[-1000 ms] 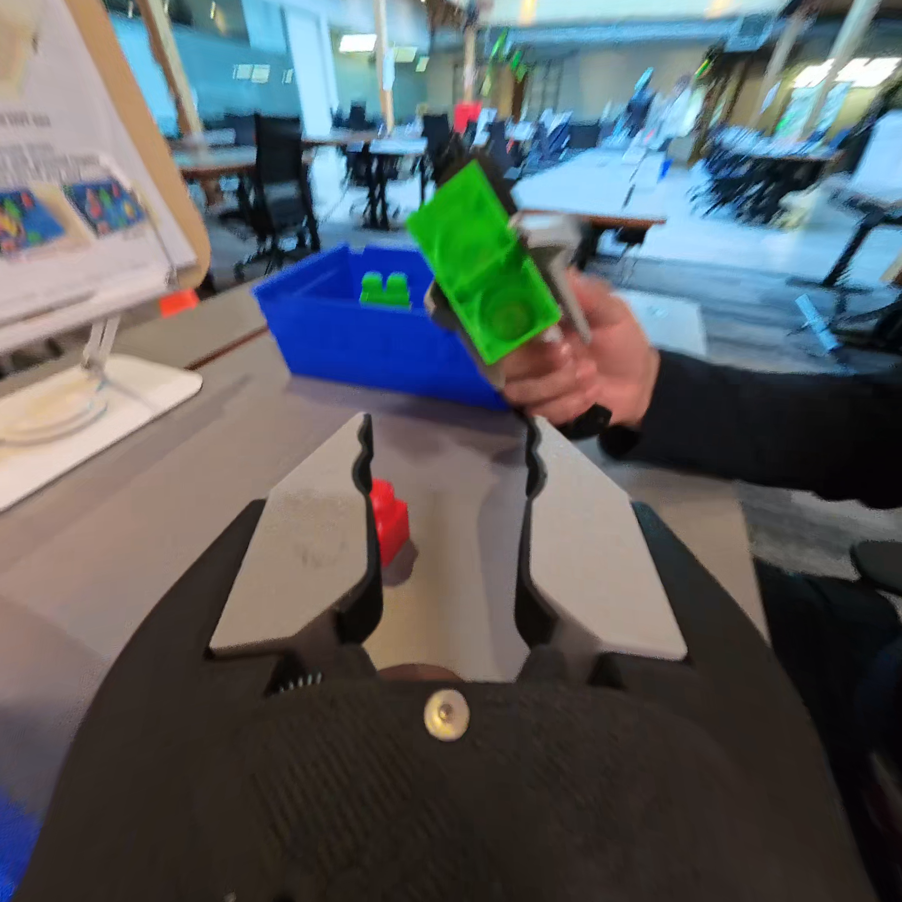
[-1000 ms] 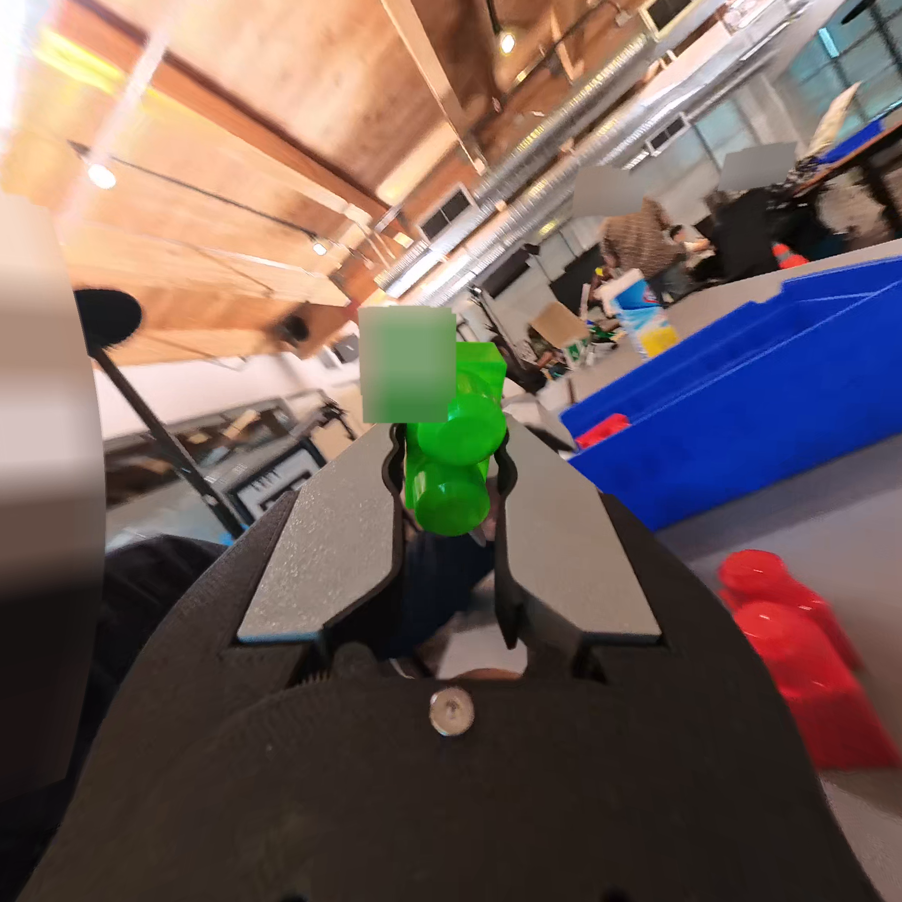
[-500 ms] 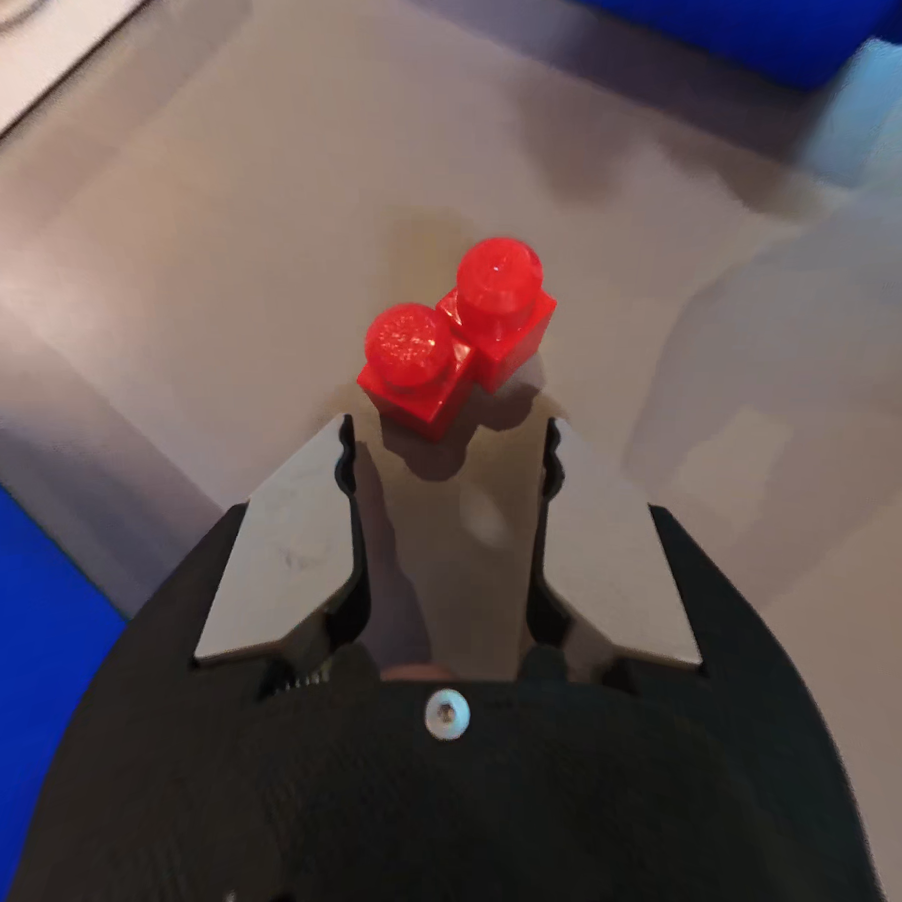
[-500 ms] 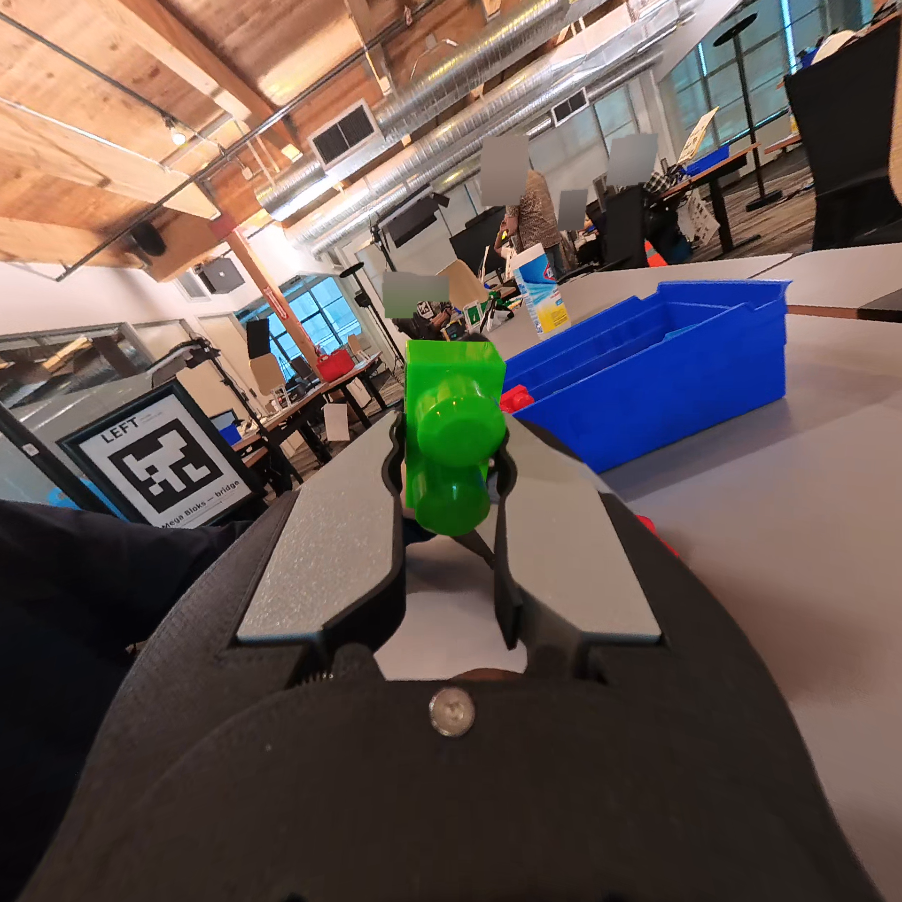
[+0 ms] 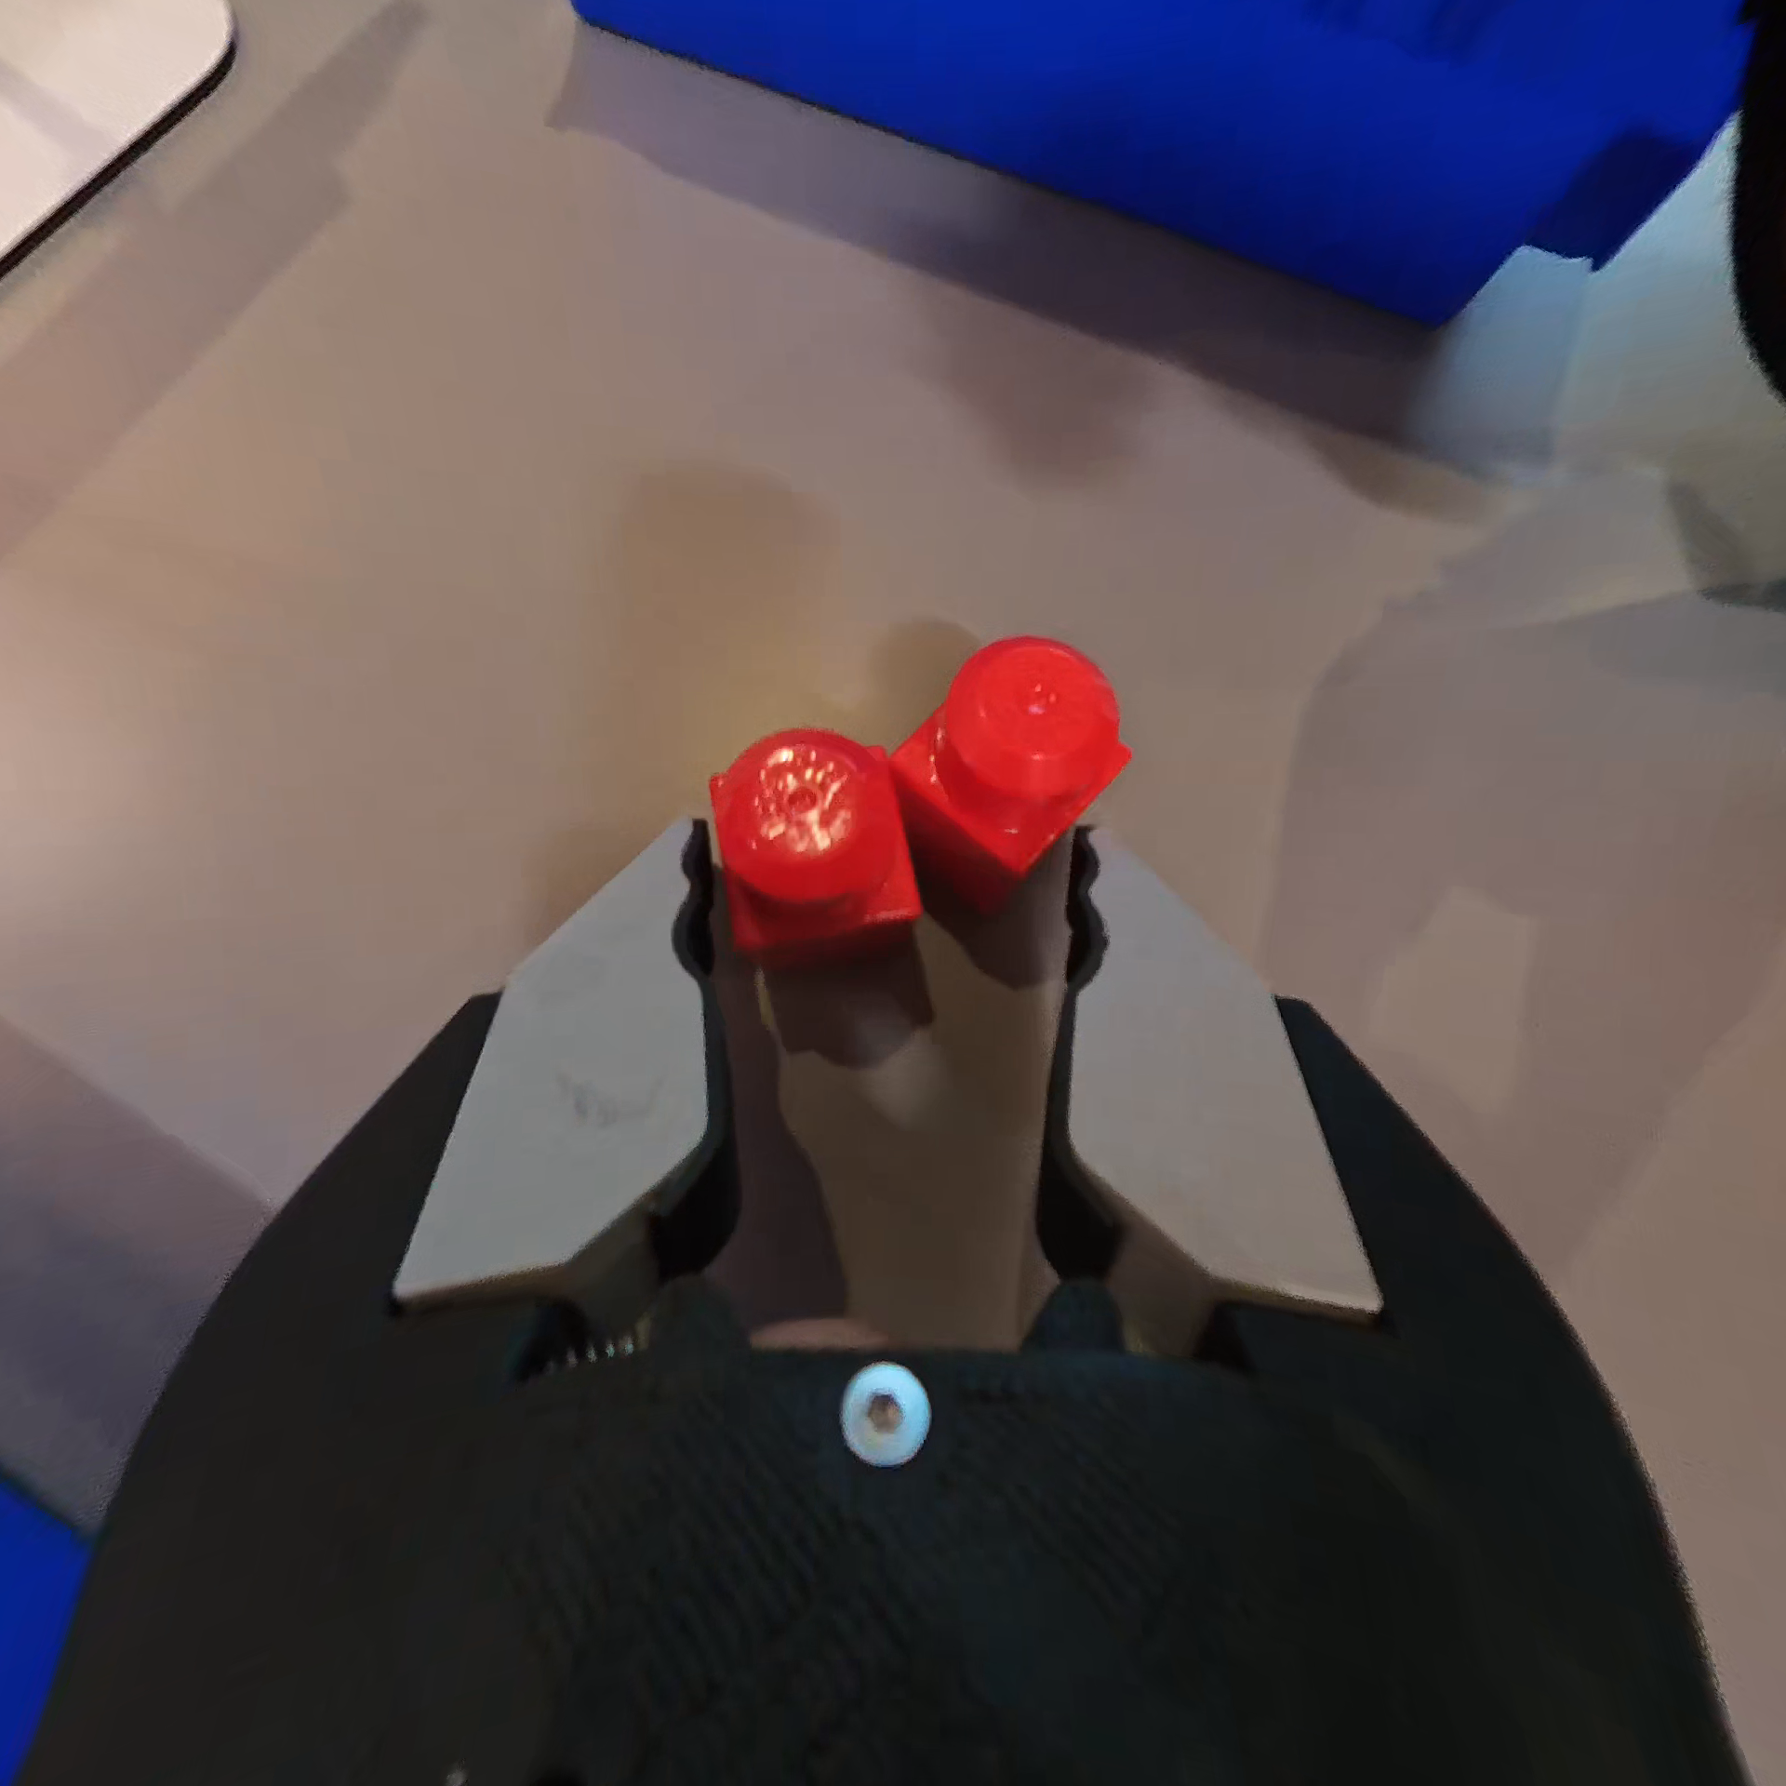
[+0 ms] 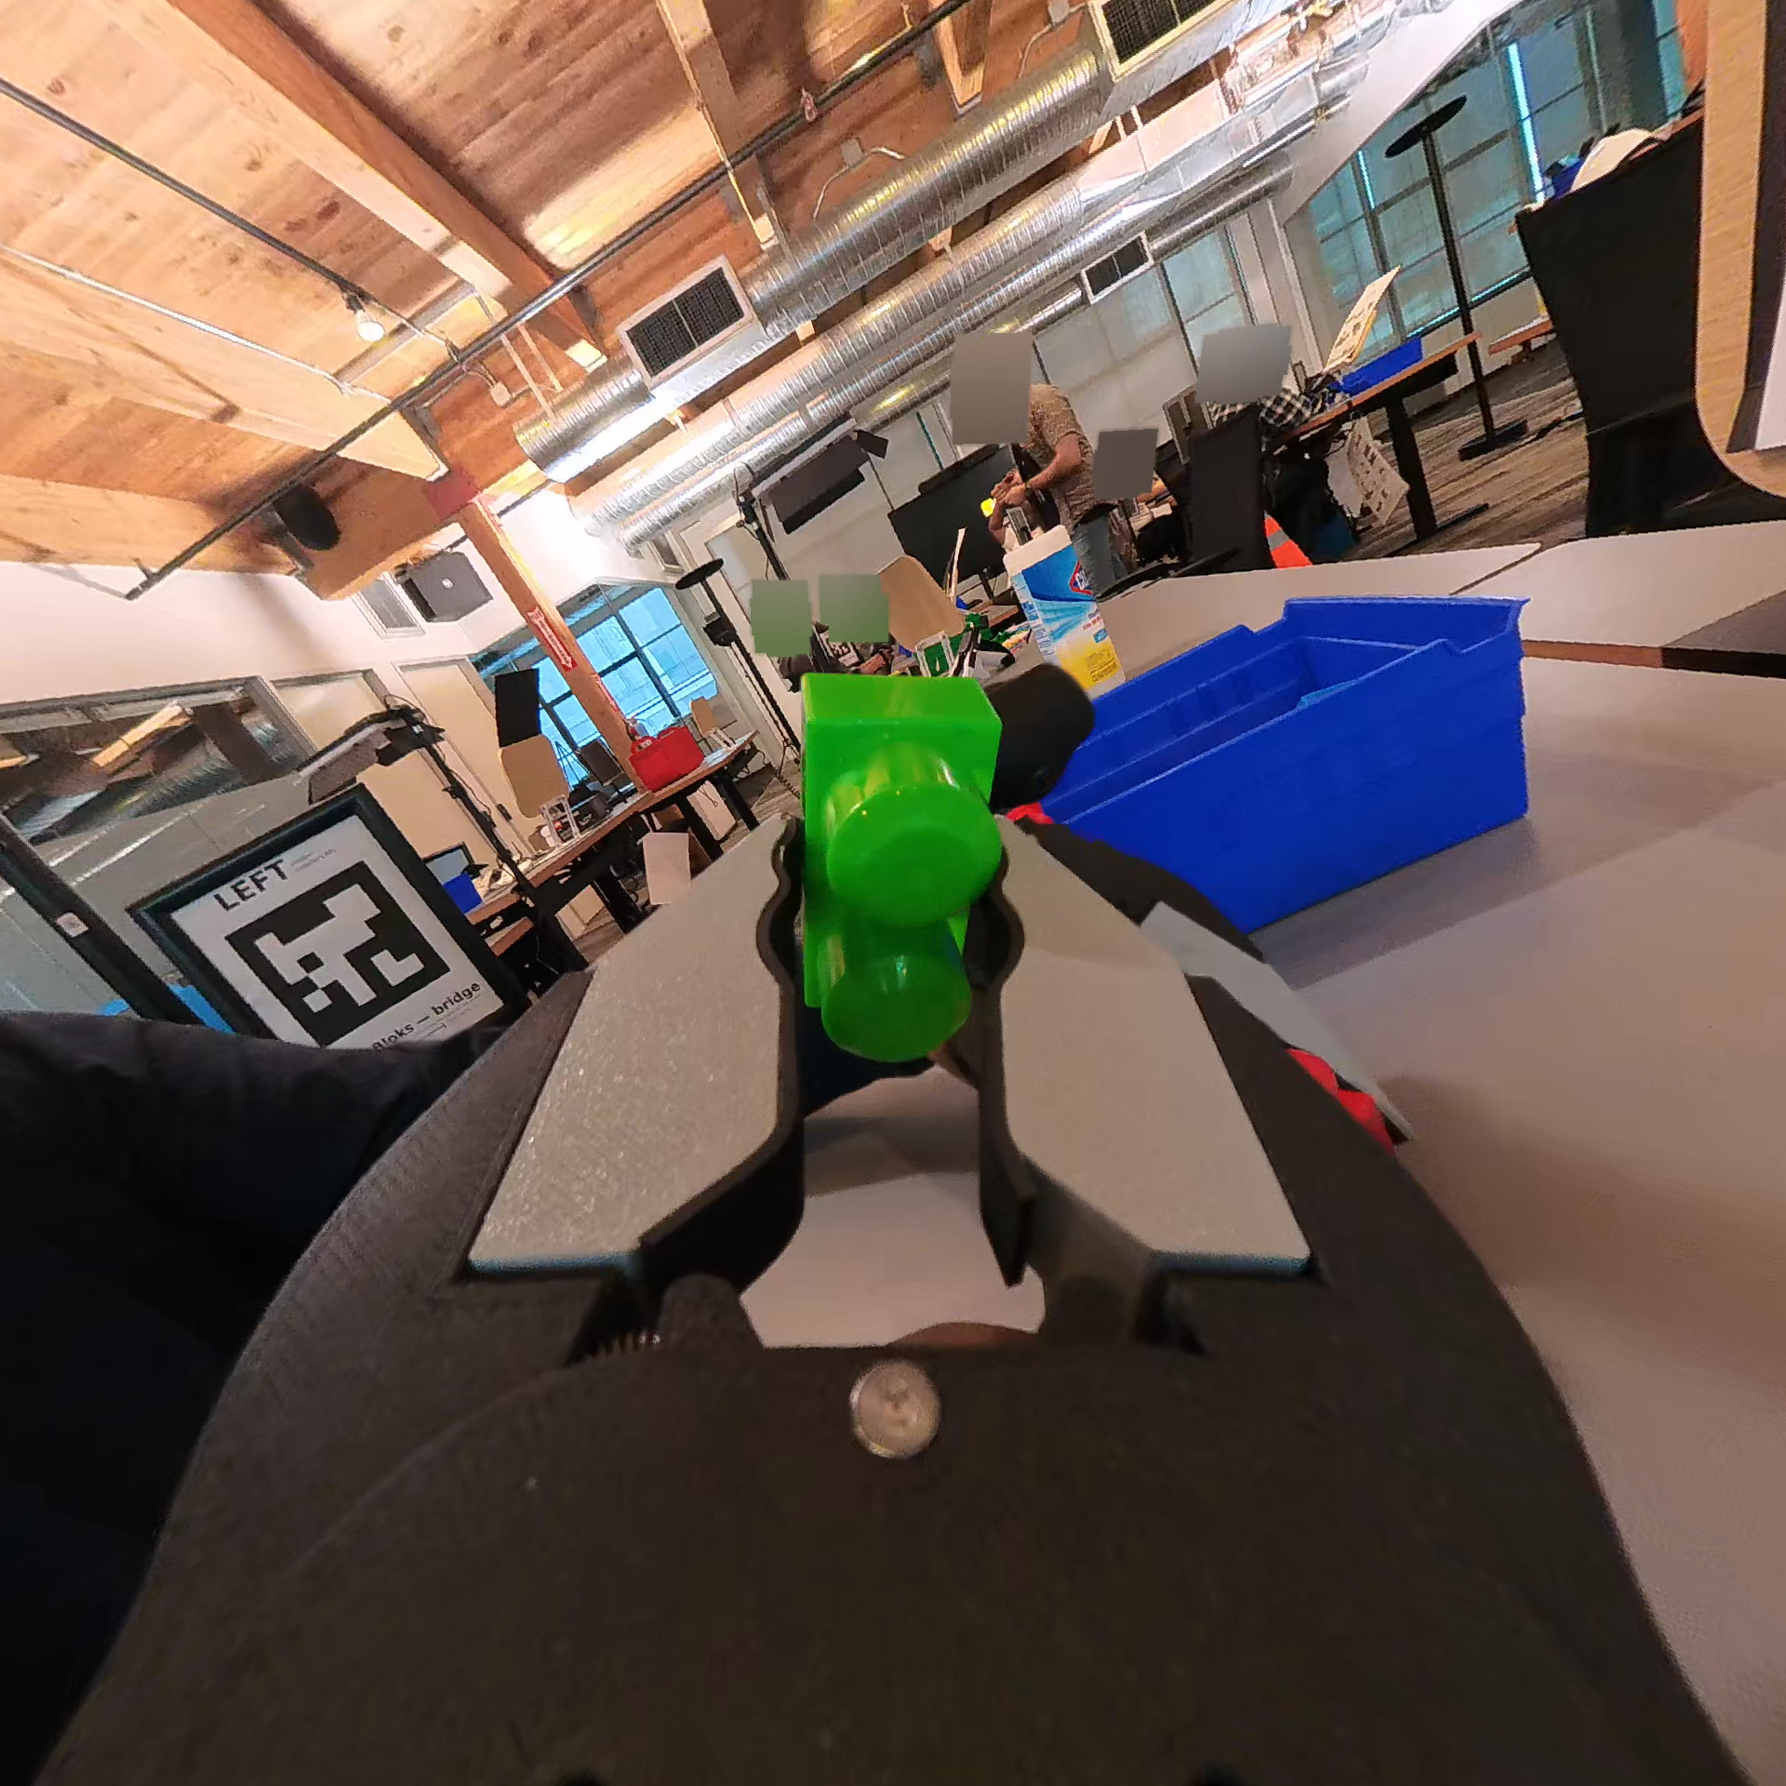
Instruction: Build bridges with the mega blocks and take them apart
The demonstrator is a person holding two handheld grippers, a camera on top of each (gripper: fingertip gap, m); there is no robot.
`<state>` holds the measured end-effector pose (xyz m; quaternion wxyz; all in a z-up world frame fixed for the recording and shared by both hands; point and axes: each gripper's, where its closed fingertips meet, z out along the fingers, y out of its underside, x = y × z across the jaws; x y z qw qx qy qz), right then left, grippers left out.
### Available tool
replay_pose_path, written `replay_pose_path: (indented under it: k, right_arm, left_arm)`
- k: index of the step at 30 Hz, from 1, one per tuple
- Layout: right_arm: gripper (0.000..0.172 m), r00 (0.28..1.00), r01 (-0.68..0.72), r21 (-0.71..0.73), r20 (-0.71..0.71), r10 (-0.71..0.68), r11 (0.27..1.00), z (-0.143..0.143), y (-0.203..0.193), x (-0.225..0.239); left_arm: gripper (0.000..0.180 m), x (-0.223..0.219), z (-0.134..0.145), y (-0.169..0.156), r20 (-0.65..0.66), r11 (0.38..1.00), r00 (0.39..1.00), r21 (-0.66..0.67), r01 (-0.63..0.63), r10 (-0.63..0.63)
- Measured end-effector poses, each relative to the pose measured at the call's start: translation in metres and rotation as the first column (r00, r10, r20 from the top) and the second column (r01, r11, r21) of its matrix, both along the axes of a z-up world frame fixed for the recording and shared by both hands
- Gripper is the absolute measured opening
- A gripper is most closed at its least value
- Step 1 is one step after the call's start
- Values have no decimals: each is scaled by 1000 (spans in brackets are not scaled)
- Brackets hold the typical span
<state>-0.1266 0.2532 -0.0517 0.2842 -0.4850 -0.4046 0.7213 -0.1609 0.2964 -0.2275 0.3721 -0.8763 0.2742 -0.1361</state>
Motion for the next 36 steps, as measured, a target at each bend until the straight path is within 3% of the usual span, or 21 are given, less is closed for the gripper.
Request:
replay_pose_path:
  k: [6, 11, 15, 20, 28, 36]
  right_arm:
    - [33, 1000, -4, -1, -1, 4, 1000, 3, -2, 1]
    - [33, 1000, -4, 10, 0, 4, 1000, 3, -5, 0]
    - [33, 1000, 6, -3, -14, -6, 1000, 6, -2, 3]
    - [33, 999, 1, -23, -36, -1, 1000, 11, -1, 7]
    - [33, 999, -15, -13, -36, 14, 1000, 12, -6, 6]
    - [33, 1000, -9, -11, -21, 9, 1000, 9, -5, 4]
  left_arm:
    - [88, -11, 2, -22, 5, 960, 962, 68, -272, 273]
    - [105, -7, 3, -12, -17, 898, 905, 128, -420, 426]
    - [114, 6, -7, -2, -100, 921, 918, 102, -375, 384]
    - [122, 6, -10, 8, -110, 934, 929, 86, -346, 354]
    - [107, -20, -9, 7, -99, 912, 908, 90, -400, 407]
    - [98, -24, -10, 3, -77, 931, 928, 69, -359, 364]
